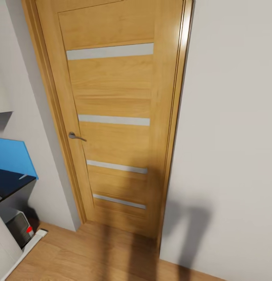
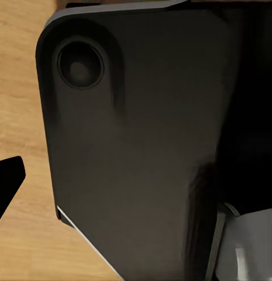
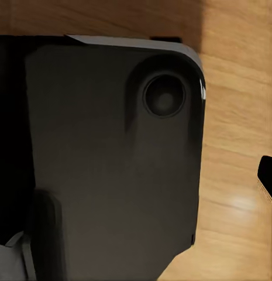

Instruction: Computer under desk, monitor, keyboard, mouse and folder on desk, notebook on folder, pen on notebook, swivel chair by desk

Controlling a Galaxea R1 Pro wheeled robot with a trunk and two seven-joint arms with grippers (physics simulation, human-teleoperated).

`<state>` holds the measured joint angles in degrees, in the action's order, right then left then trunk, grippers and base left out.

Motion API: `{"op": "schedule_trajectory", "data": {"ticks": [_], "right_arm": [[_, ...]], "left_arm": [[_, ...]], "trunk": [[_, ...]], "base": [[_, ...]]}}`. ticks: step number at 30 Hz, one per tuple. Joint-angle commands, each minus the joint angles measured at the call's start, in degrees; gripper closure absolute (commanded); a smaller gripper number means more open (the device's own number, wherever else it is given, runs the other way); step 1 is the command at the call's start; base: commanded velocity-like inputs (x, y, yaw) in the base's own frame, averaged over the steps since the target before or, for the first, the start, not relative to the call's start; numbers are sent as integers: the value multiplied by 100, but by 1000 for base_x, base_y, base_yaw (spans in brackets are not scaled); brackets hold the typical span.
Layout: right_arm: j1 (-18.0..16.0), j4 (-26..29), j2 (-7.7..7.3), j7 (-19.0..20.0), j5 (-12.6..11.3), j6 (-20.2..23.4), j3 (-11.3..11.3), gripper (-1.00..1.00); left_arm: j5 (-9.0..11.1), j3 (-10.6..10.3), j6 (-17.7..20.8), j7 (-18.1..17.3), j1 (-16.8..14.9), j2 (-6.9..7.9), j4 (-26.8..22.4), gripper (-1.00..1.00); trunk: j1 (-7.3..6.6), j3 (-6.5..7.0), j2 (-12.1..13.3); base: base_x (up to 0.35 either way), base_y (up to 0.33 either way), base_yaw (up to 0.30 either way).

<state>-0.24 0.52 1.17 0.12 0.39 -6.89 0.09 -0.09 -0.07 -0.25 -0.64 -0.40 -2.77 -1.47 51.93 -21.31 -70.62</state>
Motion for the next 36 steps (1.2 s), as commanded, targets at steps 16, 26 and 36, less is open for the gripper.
{"op": "schedule_trajectory", "data": {"ticks": [16, 26, 36], "right_arm": [[-3, 319, -11, 162, -12, -2710, -6, -100], [-8, 1993, 5, 132, -42, -3073, -19, -100], [-43, 2014, -2, 121, -56, -3301, -72, -100]], "left_arm": [[17, 4, -2708, -7, -3, -38, -750, -100], [285, 208, -3959, 73, -3, -12, -1860, -100], [1036, 671, -4857, 68, -3, -14, -1613, -100]], "trunk": [[-352, 282, 640], [-572, 461, 1041], [-792, 641, 1442]], "base": [[0, 0, 209], [0, 0, 274], [0, 0, 285]]}}
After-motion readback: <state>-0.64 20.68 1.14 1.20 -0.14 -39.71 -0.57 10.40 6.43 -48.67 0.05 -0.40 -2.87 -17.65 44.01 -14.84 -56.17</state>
